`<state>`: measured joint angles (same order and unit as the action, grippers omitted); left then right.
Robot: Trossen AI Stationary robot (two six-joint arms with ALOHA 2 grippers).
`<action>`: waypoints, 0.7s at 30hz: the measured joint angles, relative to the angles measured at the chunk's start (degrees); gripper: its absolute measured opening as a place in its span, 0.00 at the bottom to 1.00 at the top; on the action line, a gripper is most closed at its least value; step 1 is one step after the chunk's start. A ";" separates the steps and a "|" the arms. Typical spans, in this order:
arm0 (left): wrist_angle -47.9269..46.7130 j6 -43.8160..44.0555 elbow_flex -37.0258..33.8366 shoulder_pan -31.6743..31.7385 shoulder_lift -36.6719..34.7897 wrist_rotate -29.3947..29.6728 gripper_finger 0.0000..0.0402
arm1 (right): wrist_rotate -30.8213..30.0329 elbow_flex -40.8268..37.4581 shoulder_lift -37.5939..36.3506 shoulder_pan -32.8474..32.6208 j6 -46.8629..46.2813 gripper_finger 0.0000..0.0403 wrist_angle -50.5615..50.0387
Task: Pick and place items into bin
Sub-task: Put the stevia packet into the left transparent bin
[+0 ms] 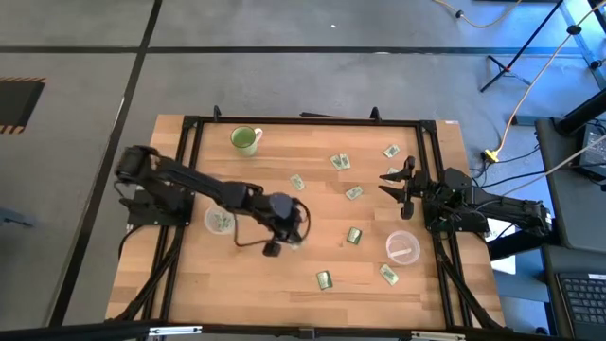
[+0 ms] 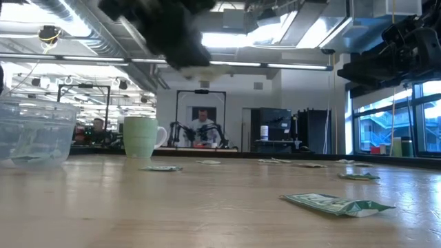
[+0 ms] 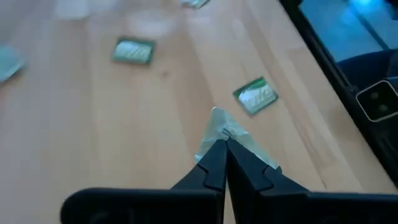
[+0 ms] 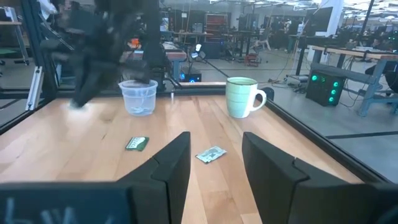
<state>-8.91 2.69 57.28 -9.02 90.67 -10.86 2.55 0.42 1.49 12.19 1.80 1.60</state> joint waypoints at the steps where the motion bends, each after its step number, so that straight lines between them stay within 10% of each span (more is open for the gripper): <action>1: -2.52 0.69 -0.02 0.23 -1.76 0.87 0.01 | 0.00 0.01 0.01 0.01 -0.03 0.37 -0.02; 12: -30.84 14.44 -0.07 2.01 -17.60 15.84 0.01 | 0.00 0.01 0.01 0.01 -0.07 0.37 -0.03; 21: -46.49 31.49 -5.49 0.93 -21.60 15.47 0.01 | 0.01 -0.01 0.01 0.02 -0.07 0.37 -0.02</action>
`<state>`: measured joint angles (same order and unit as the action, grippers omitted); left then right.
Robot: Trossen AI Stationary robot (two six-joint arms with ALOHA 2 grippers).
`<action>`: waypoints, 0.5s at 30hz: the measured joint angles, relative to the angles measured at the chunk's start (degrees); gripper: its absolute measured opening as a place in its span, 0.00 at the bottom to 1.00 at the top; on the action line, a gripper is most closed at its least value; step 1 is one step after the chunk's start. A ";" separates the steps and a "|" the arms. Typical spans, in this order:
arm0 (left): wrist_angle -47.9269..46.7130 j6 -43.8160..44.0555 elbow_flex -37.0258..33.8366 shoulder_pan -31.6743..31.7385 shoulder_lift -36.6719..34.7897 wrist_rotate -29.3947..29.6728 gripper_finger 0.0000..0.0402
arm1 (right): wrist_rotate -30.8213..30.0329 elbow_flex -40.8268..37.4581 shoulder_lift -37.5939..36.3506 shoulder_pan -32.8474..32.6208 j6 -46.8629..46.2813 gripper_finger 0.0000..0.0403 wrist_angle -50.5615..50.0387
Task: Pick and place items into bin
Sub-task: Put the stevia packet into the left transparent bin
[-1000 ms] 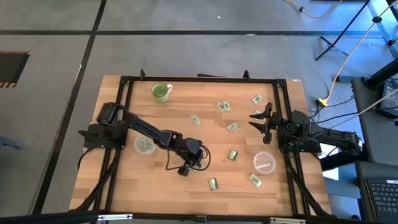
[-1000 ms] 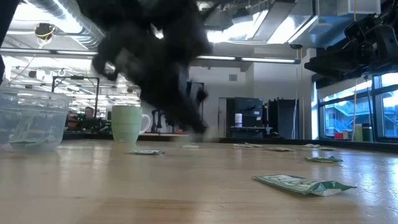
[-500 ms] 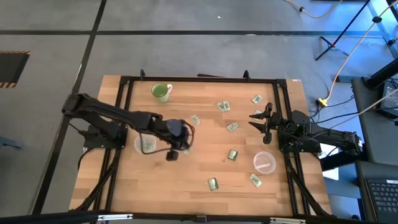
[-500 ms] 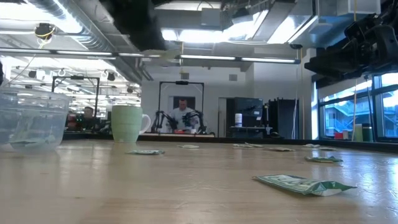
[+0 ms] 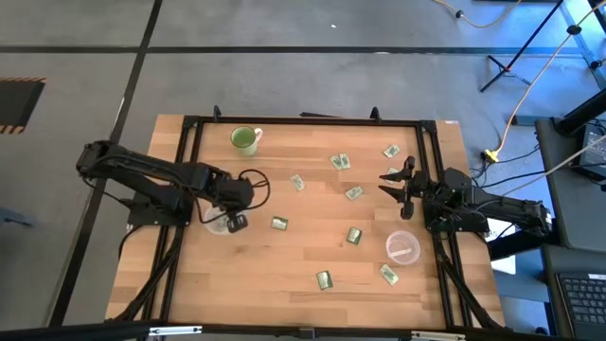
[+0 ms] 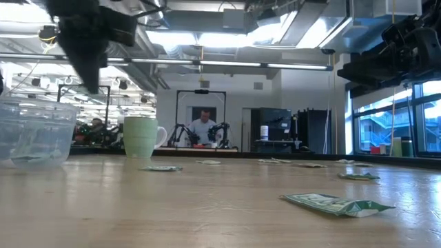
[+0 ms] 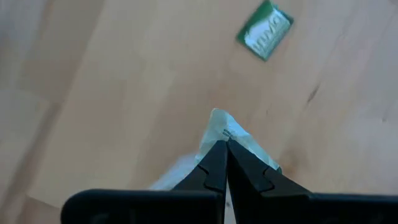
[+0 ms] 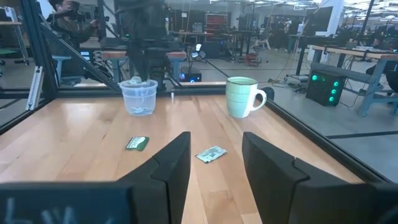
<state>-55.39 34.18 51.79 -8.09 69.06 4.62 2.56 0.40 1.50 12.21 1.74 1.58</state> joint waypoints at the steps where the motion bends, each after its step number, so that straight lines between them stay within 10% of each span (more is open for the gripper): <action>1: 0.01 0.99 -0.71 -0.45 -0.74 -0.31 0.01 | -0.01 0.01 0.00 -0.01 -0.01 0.37 0.00; 15: -1.45 17.59 -10.18 -6.73 -9.14 1.85 0.01 | 0.00 0.01 0.00 -0.01 -0.15 0.37 0.00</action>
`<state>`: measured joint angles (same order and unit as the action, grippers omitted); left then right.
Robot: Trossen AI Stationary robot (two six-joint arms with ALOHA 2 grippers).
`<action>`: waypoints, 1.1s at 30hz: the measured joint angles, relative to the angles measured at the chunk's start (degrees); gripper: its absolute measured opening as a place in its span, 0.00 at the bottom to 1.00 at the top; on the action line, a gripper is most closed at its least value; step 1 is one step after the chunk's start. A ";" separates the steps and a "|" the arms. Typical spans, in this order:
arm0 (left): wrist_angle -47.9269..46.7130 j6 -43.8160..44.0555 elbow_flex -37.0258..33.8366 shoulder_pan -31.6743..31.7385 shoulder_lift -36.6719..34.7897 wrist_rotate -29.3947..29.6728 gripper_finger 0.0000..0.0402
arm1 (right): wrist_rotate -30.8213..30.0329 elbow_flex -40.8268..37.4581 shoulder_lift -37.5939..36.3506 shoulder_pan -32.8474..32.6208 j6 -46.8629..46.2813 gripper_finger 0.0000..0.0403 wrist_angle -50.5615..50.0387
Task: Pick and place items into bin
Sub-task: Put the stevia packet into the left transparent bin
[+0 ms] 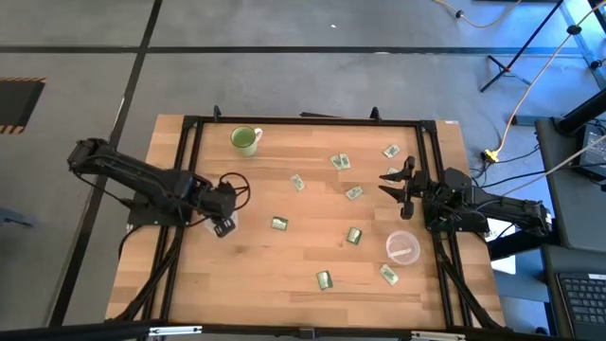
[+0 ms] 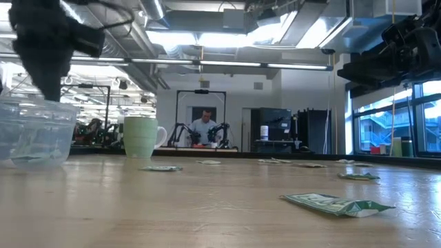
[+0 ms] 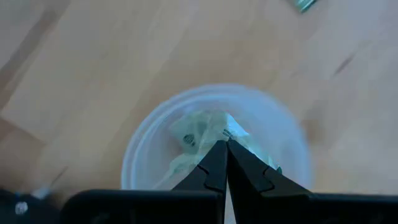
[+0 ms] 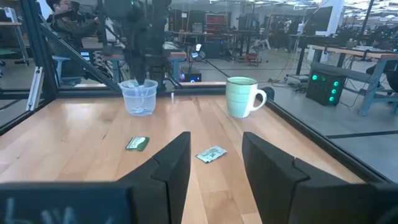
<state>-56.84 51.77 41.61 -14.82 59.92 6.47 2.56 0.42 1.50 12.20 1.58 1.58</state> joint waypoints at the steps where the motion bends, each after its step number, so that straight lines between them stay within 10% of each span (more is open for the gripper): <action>1: 0.01 0.46 -0.79 -0.14 0.00 0.00 0.01 | 0.01 -0.01 0.00 0.01 0.00 0.37 0.00; 19: -0.08 0.11 -1.33 -0.14 -0.12 -0.28 0.16 | 0.00 0.00 0.00 0.01 0.00 0.37 0.00; 27: 1.69 -9.13 7.51 2.02 -0.62 10.58 0.17 | 0.00 0.01 0.00 0.01 0.13 0.37 0.00; 33: 17.24 -24.49 8.39 8.69 1.93 6.90 0.18 | -0.01 0.00 0.00 0.00 0.07 0.37 0.00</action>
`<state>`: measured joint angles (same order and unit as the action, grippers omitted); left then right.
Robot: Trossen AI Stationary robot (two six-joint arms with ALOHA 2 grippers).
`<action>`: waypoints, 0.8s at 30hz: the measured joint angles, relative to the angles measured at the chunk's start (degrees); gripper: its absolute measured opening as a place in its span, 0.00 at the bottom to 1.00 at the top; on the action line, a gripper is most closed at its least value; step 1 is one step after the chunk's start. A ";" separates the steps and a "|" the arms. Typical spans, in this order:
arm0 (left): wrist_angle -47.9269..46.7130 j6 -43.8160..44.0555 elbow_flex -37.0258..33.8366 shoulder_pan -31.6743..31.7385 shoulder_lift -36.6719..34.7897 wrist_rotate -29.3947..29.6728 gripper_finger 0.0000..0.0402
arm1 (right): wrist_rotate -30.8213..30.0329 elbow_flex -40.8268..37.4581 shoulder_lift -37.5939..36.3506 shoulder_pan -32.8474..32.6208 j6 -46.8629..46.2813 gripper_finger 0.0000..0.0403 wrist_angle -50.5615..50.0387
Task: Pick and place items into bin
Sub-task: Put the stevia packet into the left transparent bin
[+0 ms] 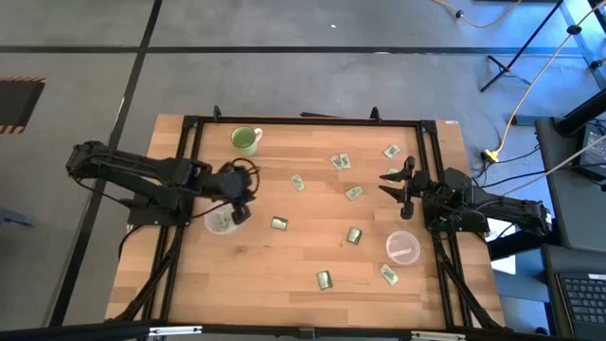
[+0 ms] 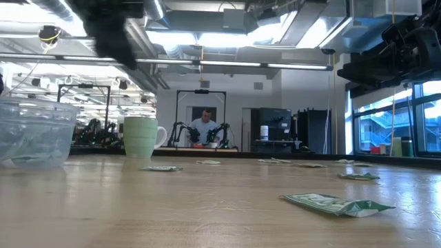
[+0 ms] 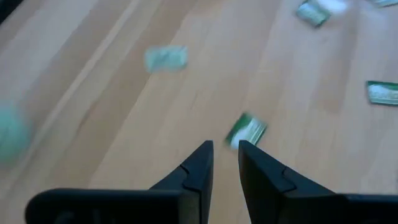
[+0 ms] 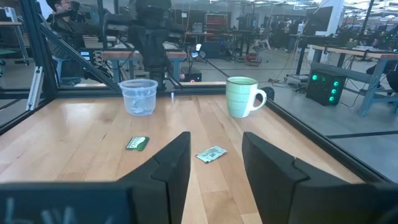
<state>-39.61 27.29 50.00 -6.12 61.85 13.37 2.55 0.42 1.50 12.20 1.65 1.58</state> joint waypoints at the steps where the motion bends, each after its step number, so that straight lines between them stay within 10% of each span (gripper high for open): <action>1: 2.33 -2.98 0.00 1.16 1.12 -1.36 0.18 | 0.00 0.01 0.00 0.01 0.00 0.37 0.00; 12: 26.74 -26.80 0.00 12.49 18.65 -13.14 0.24 | 0.02 0.00 0.00 0.00 0.04 0.37 0.00; 24: 42.48 -27.08 -0.02 18.90 33.69 -12.92 0.27 | 0.00 0.00 0.00 -0.01 0.21 0.37 0.00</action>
<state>2.87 0.21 49.98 12.78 95.54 0.45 2.55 0.42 1.50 12.19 1.86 1.58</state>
